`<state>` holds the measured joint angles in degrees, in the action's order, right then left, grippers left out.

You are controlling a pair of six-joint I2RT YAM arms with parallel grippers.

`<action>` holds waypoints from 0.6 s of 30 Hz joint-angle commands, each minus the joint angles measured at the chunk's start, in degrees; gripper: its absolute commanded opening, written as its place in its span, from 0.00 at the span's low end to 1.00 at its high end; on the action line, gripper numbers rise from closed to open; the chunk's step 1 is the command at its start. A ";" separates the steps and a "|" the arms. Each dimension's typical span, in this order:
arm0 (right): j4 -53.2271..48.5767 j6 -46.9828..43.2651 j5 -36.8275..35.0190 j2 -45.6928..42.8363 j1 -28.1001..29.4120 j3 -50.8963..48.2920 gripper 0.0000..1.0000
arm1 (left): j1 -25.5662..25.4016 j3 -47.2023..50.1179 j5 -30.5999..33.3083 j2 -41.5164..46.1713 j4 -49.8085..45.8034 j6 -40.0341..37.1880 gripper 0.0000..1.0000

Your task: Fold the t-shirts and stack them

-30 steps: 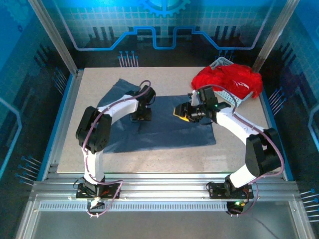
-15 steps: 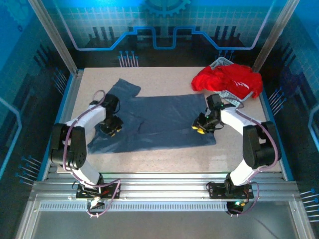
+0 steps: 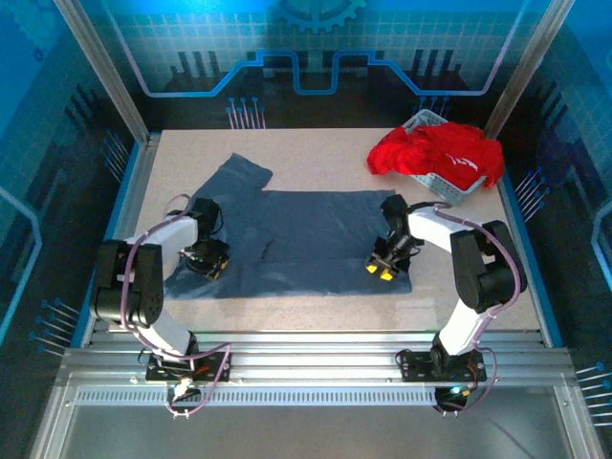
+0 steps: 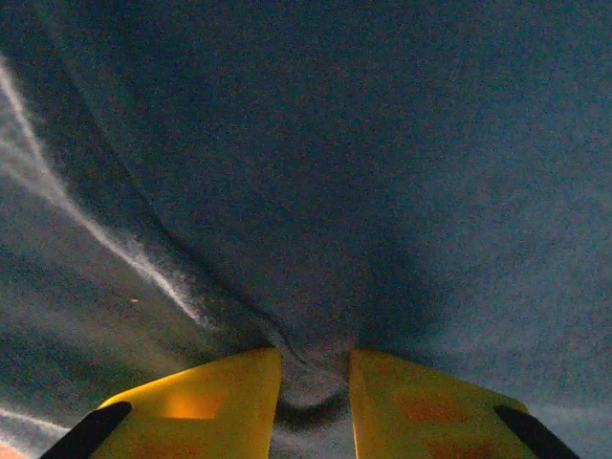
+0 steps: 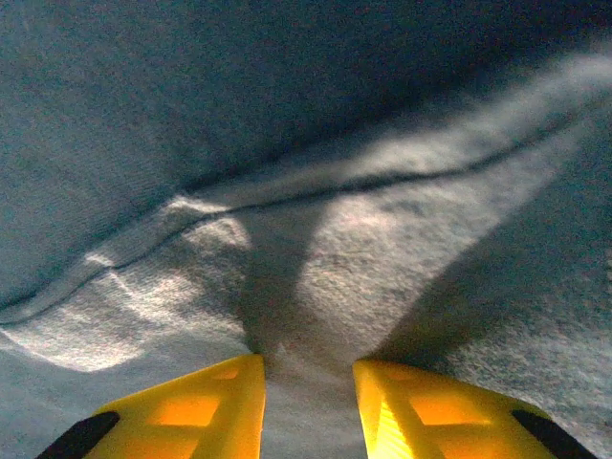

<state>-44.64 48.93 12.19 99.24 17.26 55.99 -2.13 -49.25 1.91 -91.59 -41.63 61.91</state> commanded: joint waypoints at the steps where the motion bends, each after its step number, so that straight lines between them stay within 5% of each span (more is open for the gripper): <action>1: -5.62 3.38 -0.05 0.05 4.19 -4.59 0.35 | 2.05 3.76 1.15 0.87 -5.34 1.88 0.28; 9: -6.10 6.20 -4.14 -3.66 8.00 -5.16 0.37 | 4.15 6.16 0.93 6.22 -7.29 1.98 0.28; 18: -1.67 -0.46 -12.01 -14.94 2.63 3.44 0.52 | 3.45 -11.94 3.99 7.42 -11.23 -1.26 0.40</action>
<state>-49.12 51.66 4.03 88.09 22.81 55.90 1.39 -54.41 3.25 -85.58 -51.35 62.67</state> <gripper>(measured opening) 0.516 0.392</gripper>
